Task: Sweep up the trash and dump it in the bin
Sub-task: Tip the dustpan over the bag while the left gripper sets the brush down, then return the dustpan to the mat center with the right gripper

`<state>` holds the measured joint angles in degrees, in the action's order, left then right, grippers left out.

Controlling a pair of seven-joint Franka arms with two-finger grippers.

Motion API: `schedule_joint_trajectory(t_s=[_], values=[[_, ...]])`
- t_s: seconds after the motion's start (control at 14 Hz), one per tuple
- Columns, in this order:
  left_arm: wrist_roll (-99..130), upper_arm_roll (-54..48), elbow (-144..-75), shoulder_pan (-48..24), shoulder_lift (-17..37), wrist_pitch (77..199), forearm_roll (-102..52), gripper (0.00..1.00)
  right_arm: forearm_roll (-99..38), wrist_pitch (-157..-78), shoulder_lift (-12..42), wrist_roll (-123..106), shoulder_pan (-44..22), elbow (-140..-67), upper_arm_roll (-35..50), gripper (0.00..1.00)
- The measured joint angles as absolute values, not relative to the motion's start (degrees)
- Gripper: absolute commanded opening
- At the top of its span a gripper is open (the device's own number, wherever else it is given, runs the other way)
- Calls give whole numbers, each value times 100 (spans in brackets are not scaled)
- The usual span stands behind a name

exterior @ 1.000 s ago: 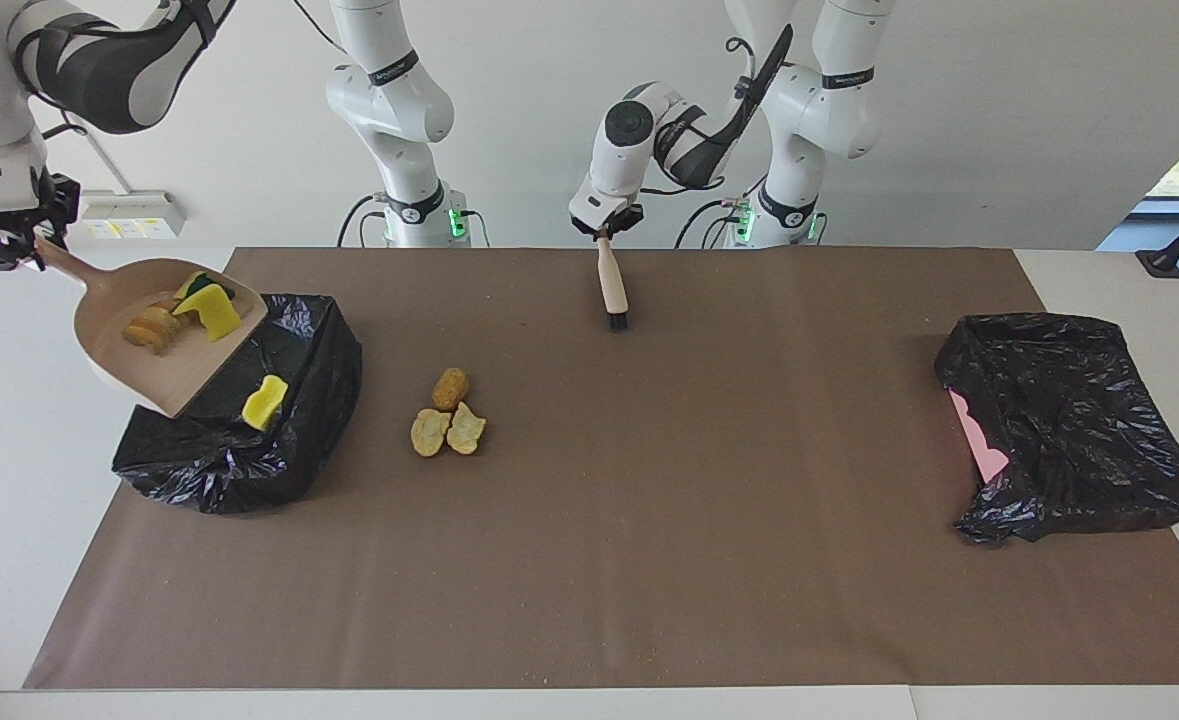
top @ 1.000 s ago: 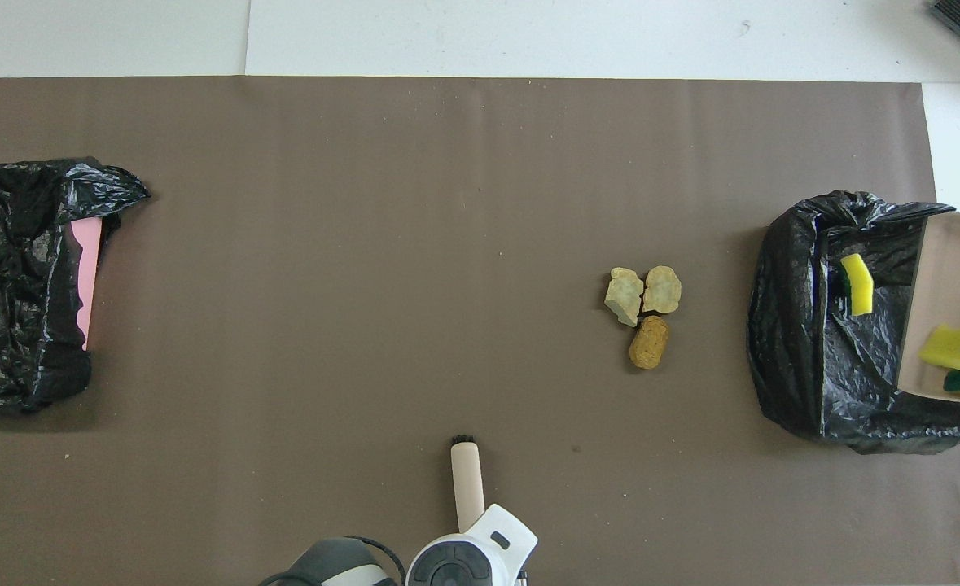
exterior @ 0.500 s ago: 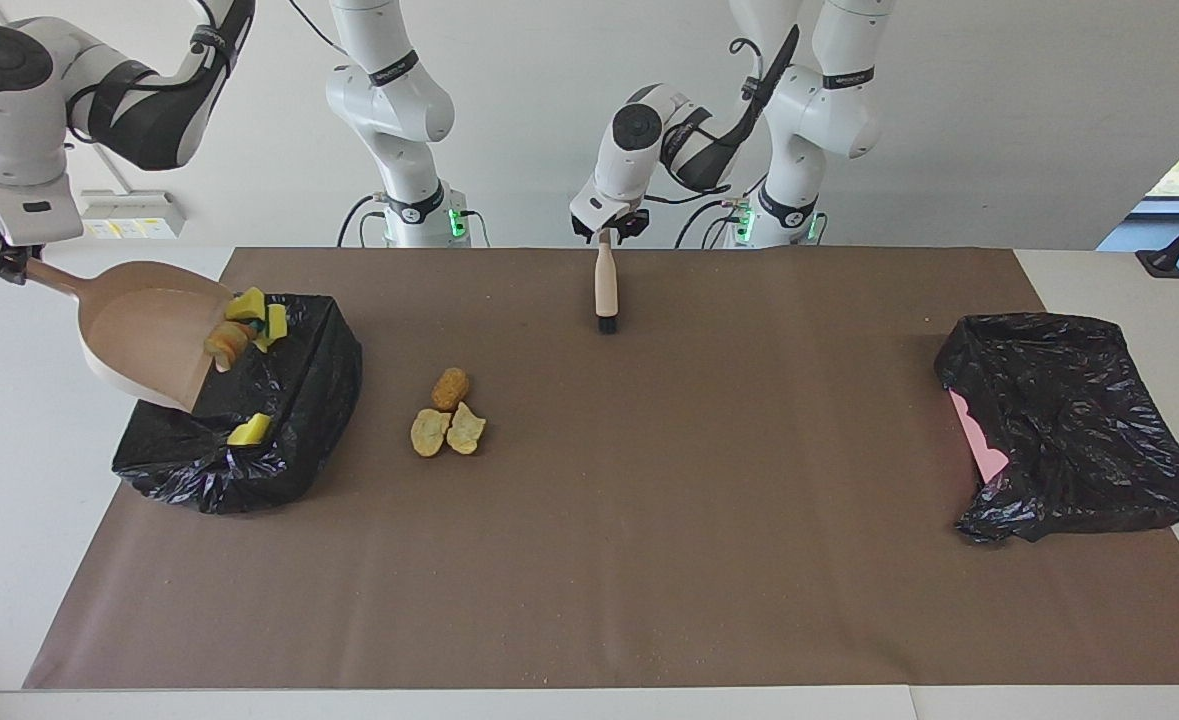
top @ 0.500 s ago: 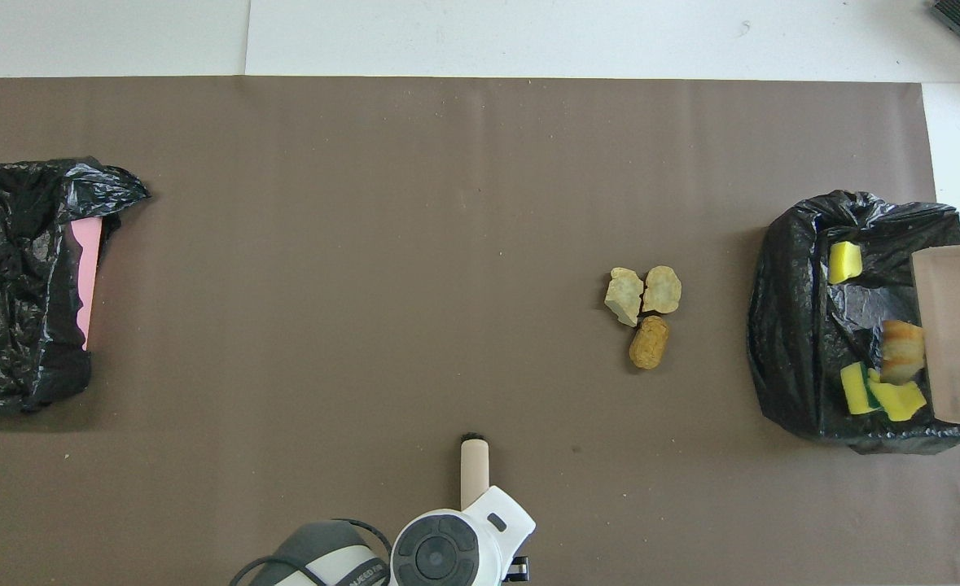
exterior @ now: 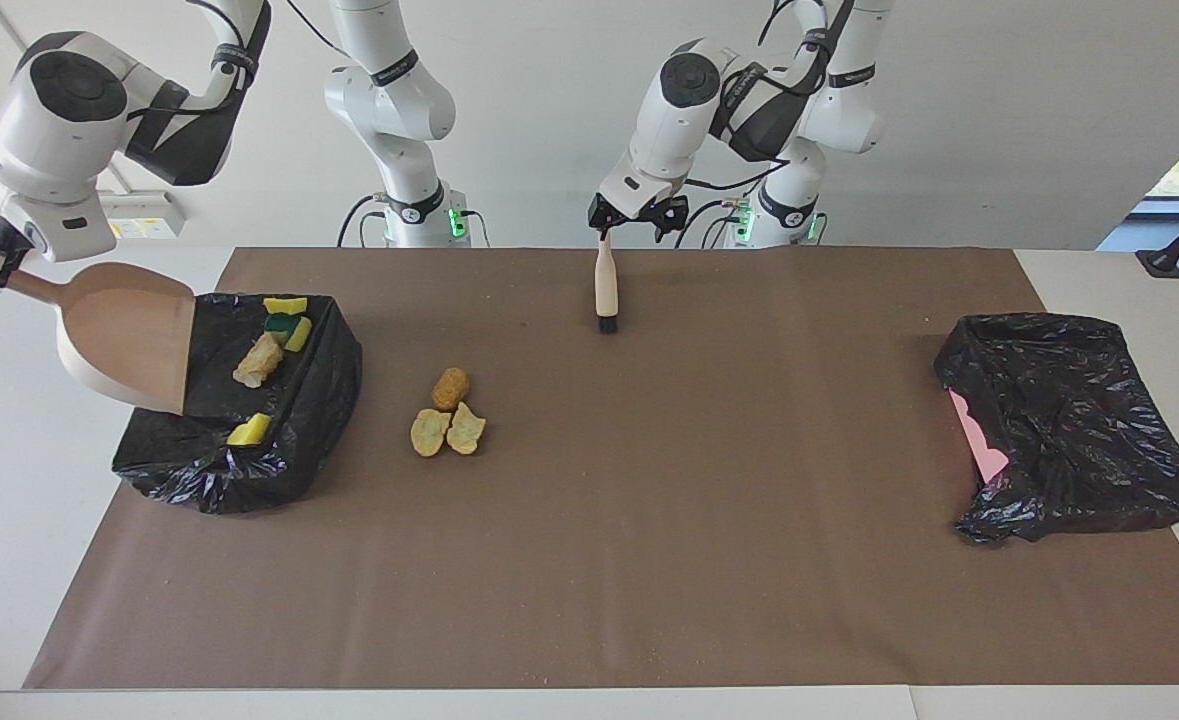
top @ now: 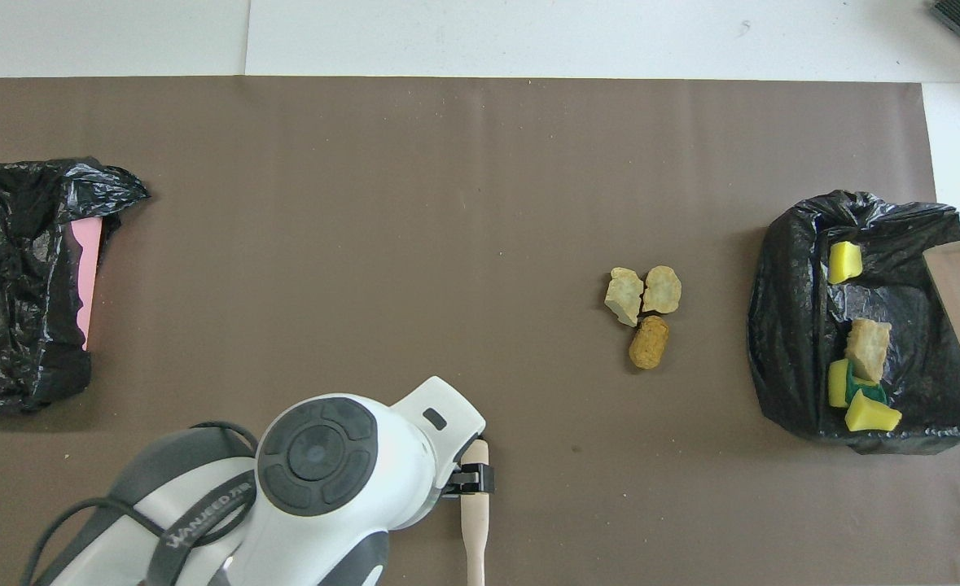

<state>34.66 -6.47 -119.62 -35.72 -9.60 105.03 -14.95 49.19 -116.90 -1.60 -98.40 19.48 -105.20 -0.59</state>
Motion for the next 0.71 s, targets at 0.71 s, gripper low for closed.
schedule_joint_trajectory(t_s=[0.71], values=[[1147, -610, -10314, -1385, -782, 9433, -504, 100, 2531, -9484, -827, -5941, 1884, -10082, 896, 0]])
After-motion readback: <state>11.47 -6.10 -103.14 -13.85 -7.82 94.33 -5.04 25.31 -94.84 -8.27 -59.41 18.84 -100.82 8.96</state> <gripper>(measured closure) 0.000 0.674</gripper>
